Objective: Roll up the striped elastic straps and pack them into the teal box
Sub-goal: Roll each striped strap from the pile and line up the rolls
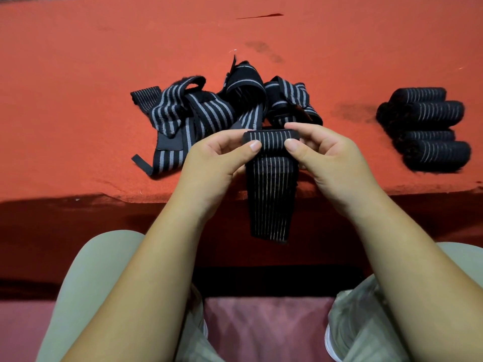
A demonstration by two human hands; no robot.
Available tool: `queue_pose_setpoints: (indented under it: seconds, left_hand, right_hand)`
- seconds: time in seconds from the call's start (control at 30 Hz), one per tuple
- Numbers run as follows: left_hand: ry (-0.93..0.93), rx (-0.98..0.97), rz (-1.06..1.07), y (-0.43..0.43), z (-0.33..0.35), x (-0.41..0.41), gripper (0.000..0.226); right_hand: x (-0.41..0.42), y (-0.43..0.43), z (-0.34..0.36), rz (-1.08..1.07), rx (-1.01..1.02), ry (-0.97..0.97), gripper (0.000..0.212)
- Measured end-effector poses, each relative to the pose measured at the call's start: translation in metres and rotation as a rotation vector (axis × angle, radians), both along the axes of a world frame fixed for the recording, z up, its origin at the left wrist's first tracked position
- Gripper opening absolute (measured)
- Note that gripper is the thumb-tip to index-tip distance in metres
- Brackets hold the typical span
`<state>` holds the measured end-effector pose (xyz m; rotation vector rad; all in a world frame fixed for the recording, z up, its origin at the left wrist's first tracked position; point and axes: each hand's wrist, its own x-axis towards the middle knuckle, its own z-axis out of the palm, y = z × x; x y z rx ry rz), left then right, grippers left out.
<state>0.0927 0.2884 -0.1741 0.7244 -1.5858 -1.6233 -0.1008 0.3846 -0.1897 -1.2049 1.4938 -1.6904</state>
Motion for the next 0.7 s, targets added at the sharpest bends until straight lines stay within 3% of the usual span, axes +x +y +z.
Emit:
queue_pose_setpoints:
  seconds: [0.47, 0.7]
  left_hand:
    - [0.008, 0.017, -0.006, 0.0009, 0.0, -0.0001, 0.024]
    - [0.006, -0.019, 0.002, -0.0041, -0.0027, -0.0002, 0.025]
  right_hand:
    - [-0.0025, 0.0051, 0.0028, 0.107, -0.005, 0.024, 0.031]
    - [0.0002, 0.0016, 0.0035, 0.025, 0.0, 0.04, 0.021]
